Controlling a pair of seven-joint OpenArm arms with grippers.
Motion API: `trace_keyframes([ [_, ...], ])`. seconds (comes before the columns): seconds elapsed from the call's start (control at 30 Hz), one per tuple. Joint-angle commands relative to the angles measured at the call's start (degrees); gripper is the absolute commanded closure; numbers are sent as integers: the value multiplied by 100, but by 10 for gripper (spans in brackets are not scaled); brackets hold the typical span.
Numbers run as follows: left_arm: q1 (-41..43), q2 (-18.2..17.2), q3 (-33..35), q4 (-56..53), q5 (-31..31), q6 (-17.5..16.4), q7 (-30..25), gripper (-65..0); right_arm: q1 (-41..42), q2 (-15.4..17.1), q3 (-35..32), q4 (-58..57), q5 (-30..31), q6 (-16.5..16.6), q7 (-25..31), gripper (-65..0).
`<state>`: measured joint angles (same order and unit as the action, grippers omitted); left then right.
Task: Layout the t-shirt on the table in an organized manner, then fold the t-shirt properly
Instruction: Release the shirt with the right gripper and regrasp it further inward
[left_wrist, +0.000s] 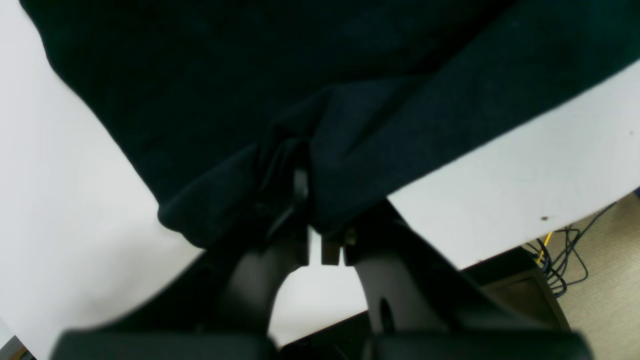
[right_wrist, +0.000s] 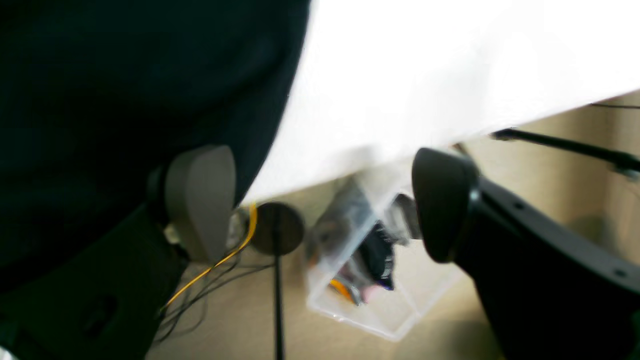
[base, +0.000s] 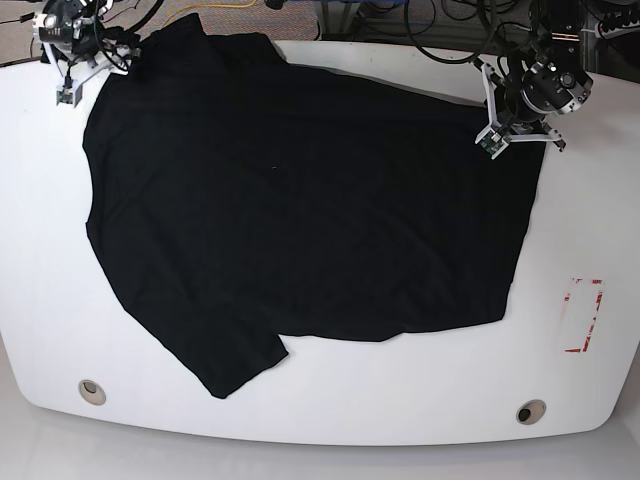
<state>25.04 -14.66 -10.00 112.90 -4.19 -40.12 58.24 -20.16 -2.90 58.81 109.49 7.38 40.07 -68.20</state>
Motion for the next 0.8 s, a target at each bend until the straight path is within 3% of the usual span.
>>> trace_keyframes([
  [0.0,-11,-51,-24,2,-25,12,-52,0,-133,30,23,115,339,-7,12,-531],
  [0.33,-11,-51,-24,-59,-25,12,-61,0,-362,-22,31,115,1438,-7,-15,-531],
  [0.77,-3,-51,-42,-59,-25,12,-360,0,-309,-22,5,-88,1570,-7,-15,-531],
])
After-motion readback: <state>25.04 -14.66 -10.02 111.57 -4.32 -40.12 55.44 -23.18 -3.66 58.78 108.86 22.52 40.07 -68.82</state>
